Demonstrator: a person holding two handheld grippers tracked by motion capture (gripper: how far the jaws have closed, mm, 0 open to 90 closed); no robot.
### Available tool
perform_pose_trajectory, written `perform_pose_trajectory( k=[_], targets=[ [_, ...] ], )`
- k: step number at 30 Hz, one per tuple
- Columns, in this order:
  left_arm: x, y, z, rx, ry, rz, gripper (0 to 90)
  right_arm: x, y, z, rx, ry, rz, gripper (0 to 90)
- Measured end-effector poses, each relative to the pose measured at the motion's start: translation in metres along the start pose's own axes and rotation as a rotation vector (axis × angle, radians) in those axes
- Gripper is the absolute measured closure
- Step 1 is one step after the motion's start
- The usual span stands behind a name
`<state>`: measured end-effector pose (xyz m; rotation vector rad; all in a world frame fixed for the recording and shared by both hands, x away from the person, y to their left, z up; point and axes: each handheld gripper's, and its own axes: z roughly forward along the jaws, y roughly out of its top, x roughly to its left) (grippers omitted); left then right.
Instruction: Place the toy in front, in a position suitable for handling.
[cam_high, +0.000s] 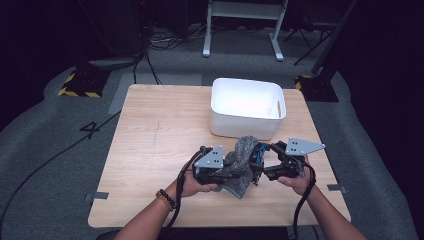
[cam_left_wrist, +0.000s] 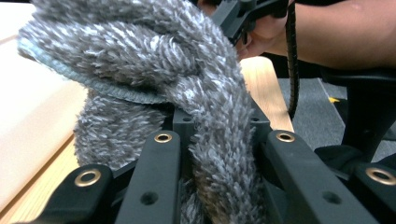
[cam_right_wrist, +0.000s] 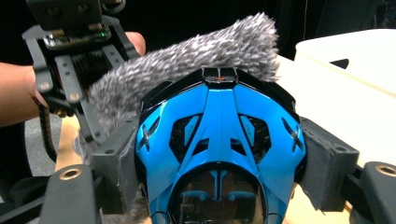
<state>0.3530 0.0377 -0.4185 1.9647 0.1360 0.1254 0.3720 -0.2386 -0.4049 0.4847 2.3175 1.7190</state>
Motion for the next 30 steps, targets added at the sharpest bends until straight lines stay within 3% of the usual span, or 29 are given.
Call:
perform_pose_trajectory(
  k=[3, 7, 10, 16, 18, 27, 29, 30],
  targets=[
    [0.0, -0.002, 0.004, 0.017, 0.0, 0.005, 74.7, -0.001, 0.0, -0.001, 0.001, -0.009, 0.0, 26.0],
    [0.0, -0.012, 0.021, 0.065, -0.031, -0.024, 74.8, -0.002, 0.001, -0.004, -0.017, -0.017, 0.009, 25.9],
    [-0.005, -0.019, 0.038, 0.121, -0.057, -0.019, 74.8, -0.003, 0.001, -0.006, -0.023, -0.019, 0.012, 25.9],
    [-0.025, -0.028, 0.072, 0.299, -0.107, 0.069, 74.8, -0.007, 0.006, -0.016, -0.091, 0.0, 0.05, 26.0],
    [-0.028, -0.03, 0.075, 0.327, -0.114, 0.091, 74.8, -0.006, 0.008, -0.019, -0.099, -0.007, 0.045, 26.1],
    [-0.034, -0.039, 0.091, 0.355, -0.144, 0.068, 74.6, -0.004, 0.012, -0.02, -0.116, -0.012, 0.038, 26.2],
    [-0.034, -0.04, 0.092, 0.347, -0.147, 0.055, 74.3, -0.002, 0.013, -0.019, -0.116, -0.01, 0.035, 26.2],
    [-0.032, -0.039, 0.09, 0.322, -0.138, 0.03, 74.2, 0.0, 0.013, -0.016, -0.107, -0.002, 0.029, 26.2]
  ],
)
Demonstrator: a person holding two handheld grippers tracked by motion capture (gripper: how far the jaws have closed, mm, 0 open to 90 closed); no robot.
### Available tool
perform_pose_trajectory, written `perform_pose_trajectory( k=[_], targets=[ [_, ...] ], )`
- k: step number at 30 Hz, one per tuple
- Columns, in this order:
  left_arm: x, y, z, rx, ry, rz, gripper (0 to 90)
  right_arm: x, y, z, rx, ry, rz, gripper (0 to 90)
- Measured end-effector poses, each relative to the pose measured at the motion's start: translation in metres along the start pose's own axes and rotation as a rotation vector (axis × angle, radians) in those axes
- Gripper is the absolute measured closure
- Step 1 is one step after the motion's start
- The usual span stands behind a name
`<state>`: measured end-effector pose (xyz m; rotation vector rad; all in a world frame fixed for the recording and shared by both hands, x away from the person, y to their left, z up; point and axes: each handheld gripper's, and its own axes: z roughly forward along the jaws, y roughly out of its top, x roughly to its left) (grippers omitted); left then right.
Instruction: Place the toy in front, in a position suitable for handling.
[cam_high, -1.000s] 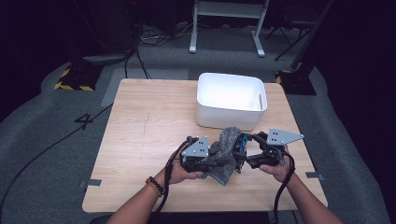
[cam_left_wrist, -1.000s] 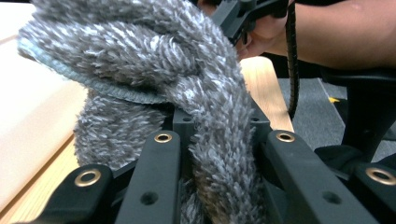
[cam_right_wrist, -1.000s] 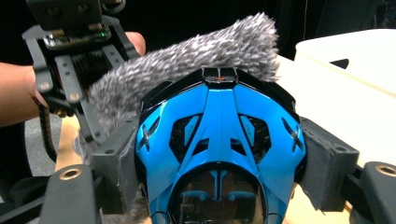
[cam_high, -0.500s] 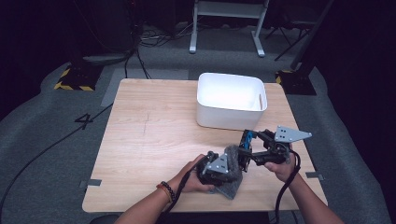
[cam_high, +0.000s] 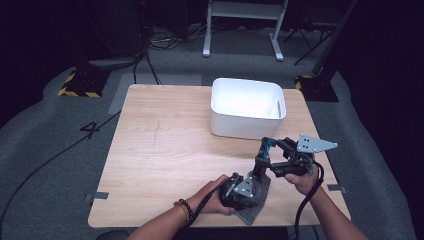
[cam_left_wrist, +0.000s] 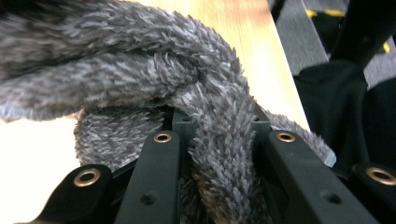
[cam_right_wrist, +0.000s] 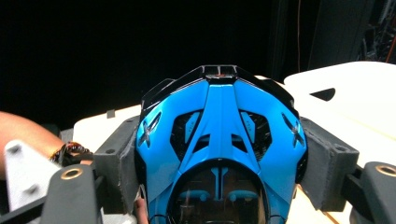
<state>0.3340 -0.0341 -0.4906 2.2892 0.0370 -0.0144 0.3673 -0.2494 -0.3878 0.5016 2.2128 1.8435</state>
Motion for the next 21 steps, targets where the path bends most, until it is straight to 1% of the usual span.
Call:
perform_pose_trajectory(
  k=[1, 2, 3, 4, 5, 6, 7, 8, 9, 10, 11, 12, 13, 14, 15, 17, 18, 19, 20, 21],
  targets=[
    [0.002, 0.0, -0.003, -0.026, -0.005, -0.019, 74.2, 0.002, 0.0, 0.001, 0.008, -0.001, -0.008, 26.2],
    [0.005, -0.001, -0.007, -0.062, -0.011, -0.036, 74.2, 0.003, -0.001, 0.003, 0.014, 0.001, -0.014, 26.2],
    [0.007, -0.001, -0.011, -0.093, -0.012, -0.047, 74.3, 0.003, -0.001, 0.004, 0.02, 0.0, -0.017, 26.2],
    [0.007, -0.001, -0.011, -0.093, -0.012, -0.047, 74.4, 0.004, -0.002, 0.004, 0.025, -0.006, -0.024, 26.2],
    [0.01, -0.001, -0.02, -0.148, -0.011, -0.079, 74.5, 0.003, -0.003, 0.005, 0.029, -0.01, -0.022, 26.2],
    [0.01, -0.001, -0.02, -0.148, -0.011, -0.079, 74.5, 0.003, -0.003, 0.005, 0.029, -0.01, -0.022, 26.2],
    [0.013, -0.002, -0.027, -0.173, 0.002, -0.093, 74.5, 0.002, -0.004, 0.004, 0.028, -0.013, -0.016, 26.2],
    [0.014, -0.002, -0.03, -0.173, 0.016, -0.097, 74.5, 0.001, -0.004, 0.003, 0.025, -0.019, -0.01, 26.2],
    [0.014, -0.002, -0.03, -0.173, 0.016, -0.097, 74.6, 0.0, -0.004, 0.002, 0.02, -0.02, -0.005, 26.2],
    [0.015, -0.003, -0.032, -0.176, 0.028, -0.105, 74.6, -0.001, -0.004, 0.001, 0.018, -0.021, -0.003, 26.2],
    [0.019, -0.005, -0.036, -0.168, 0.052, -0.114, 74.6, -0.001, -0.004, 0.001, 0.015, -0.025, -0.003, 26.2],
    [0.021, -0.006, -0.037, -0.172, 0.06, -0.131, 74.6, -0.001, -0.004, 0.0, 0.016, -0.03, -0.004, 26.2],
    [0.021, -0.006, -0.037, -0.172, 0.06, -0.131, 74.6, -0.001, -0.004, 0.0, 0.017, -0.033, -0.006, 26.2],
    [0.024, -0.008, -0.038, -0.169, 0.071, -0.138, 74.6, -0.001, -0.004, 0.0, 0.017, -0.033, -0.006, 26.2],
    [0.03, -0.011, -0.04, -0.153, 0.097, -0.156, 74.5, -0.001, -0.004, -0.001, 0.017, -0.034, -0.008, 26.2],
    [0.036, -0.015, -0.044, -0.153, 0.135, -0.191, 74.6, -0.002, -0.003, -0.002, 0.016, -0.026, -0.004, 26.2],
    [0.036, -0.015, -0.044, -0.153, 0.135, -0.191, 74.6, -0.002, -0.003, -0.002, 0.016, -0.026, -0.004, 26.2],
    [0.042, -0.019, -0.049, -0.145, 0.175, -0.216, 74.6, -0.003, -0.003, -0.003, 0.014, -0.01, 0.005, 26.2],
    [0.042, -0.019, -0.049, -0.145, 0.175, -0.216, 74.6, -0.003, -0.003, -0.003, 0.014, -0.01, 0.005, 26.2],
    [0.044, -0.02, -0.053, -0.146, 0.191, -0.227, 74.6, -0.003, -0.003, -0.003, 0.02, -0.011, 0.001, 26.2]
  ],
)
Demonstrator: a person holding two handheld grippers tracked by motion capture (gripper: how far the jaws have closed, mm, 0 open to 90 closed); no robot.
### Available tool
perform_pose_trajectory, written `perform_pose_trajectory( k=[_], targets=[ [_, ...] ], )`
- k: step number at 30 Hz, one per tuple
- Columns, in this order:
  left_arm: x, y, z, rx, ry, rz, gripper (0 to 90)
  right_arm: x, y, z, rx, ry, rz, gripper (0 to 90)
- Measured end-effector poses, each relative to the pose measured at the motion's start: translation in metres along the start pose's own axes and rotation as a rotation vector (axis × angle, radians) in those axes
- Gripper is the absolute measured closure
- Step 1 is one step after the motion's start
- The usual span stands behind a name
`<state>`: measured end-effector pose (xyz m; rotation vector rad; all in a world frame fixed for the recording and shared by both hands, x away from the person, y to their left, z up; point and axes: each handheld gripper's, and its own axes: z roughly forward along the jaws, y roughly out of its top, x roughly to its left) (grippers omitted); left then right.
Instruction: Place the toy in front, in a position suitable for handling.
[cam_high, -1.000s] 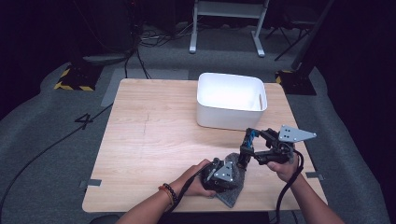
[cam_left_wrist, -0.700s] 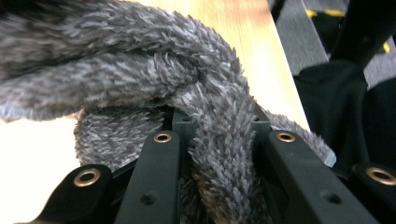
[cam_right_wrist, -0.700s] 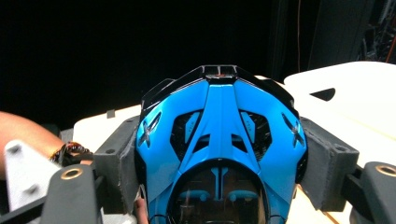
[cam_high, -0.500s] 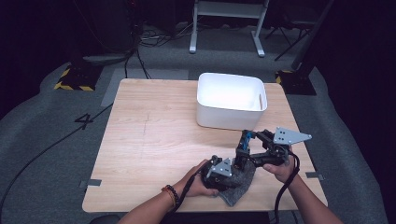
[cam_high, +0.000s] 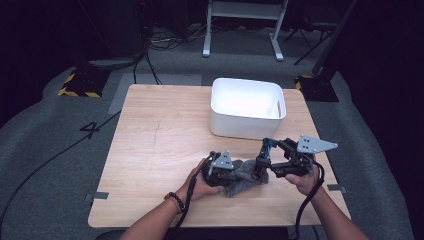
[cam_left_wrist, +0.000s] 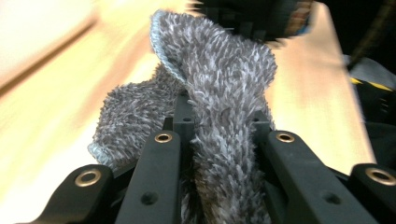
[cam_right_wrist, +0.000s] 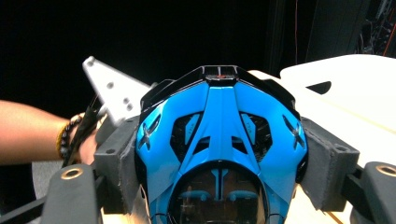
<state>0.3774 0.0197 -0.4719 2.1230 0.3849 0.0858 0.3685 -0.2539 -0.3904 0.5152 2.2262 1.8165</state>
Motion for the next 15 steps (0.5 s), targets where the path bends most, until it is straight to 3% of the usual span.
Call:
perform_pose_trajectory(
  k=[2, 6, 12, 15],
  targets=[
    [0.007, 0.0, -0.013, -0.001, 0.049, -0.002, 74.5, 0.0, 0.0, 0.001, 0.046, -0.001, -0.014, 26.2],
    [0.016, -0.003, -0.034, 0.016, 0.095, -0.011, 73.8, -0.002, -0.001, 0.004, 0.152, -0.01, -0.021, 26.2],
    [0.024, -0.019, -0.066, 0.04, 0.125, -0.038, 72.6, -0.003, -0.006, 0.012, 0.314, -0.005, -0.016, 26.2],
    [0.023, -0.028, -0.076, 0.07, 0.141, -0.026, 72.1, -0.002, -0.01, 0.019, 0.385, 0.004, -0.022, 26.2]
  ],
)
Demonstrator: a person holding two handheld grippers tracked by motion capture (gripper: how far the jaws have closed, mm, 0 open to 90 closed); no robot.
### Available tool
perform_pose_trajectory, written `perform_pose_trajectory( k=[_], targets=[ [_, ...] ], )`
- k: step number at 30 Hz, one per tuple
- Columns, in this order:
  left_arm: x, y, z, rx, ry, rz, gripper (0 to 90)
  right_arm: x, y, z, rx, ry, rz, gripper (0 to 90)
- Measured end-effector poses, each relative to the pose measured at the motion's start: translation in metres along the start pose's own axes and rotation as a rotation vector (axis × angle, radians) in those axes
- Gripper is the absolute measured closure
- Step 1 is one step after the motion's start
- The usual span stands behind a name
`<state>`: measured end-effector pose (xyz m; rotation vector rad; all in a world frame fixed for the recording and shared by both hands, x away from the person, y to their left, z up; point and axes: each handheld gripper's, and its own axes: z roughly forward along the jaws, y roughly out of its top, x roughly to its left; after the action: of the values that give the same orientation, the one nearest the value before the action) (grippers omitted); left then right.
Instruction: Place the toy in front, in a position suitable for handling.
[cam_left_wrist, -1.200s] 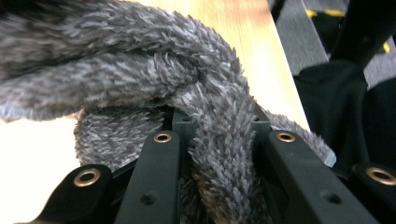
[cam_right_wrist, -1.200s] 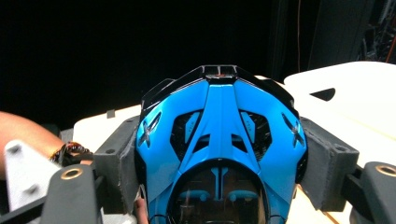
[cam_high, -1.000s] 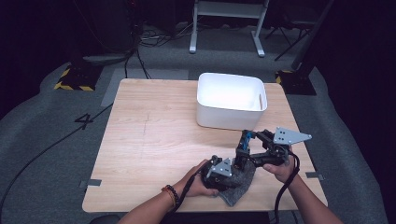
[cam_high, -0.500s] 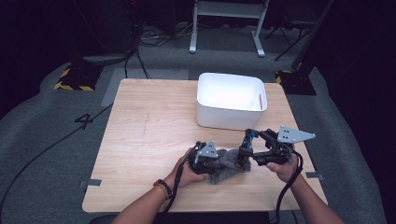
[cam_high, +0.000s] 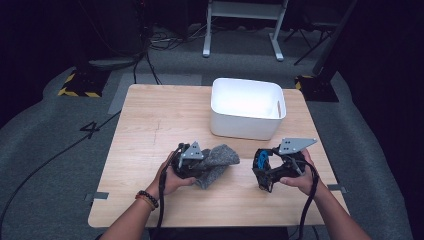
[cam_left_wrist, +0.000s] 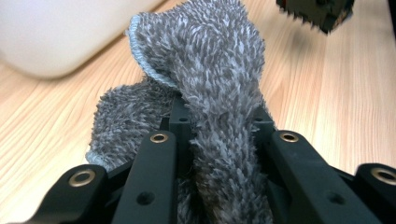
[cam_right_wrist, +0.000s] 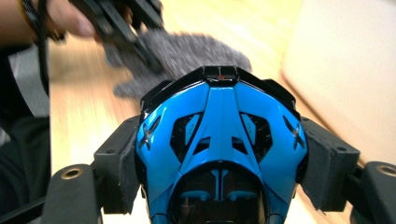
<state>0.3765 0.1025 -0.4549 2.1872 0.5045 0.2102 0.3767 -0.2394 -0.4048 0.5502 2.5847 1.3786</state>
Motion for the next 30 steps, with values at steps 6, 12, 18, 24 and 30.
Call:
perform_pose_trajectory(
  k=[6, 12, 18, 24, 30],
  targets=[
    [-0.001, -0.015, -0.011, 0.042, 0.008, 0.006, 71.1, 0.003, -0.002, 0.019, 0.113, -0.007, -0.022, 26.2],
    [0.007, -0.026, -0.02, 0.048, 0.032, -0.028, 68.5, 0.006, 0.0, 0.043, 0.201, 0.002, -0.044, 26.2],
    [0.013, -0.029, -0.015, 0.077, 0.045, -0.046, 63.1, 0.007, 0.003, 0.057, 0.244, 0.007, -0.065, 26.0],
    [0.012, -0.029, -0.011, 0.086, 0.038, -0.041, 61.6, 0.009, -0.002, 0.082, 0.361, 0.005, -0.102, 25.2],
    [0.008, -0.029, -0.003, 0.11, 0.02, -0.03, 59.2, 0.009, -0.01, 0.101, 0.461, 0.013, -0.113, 24.1]
  ],
)
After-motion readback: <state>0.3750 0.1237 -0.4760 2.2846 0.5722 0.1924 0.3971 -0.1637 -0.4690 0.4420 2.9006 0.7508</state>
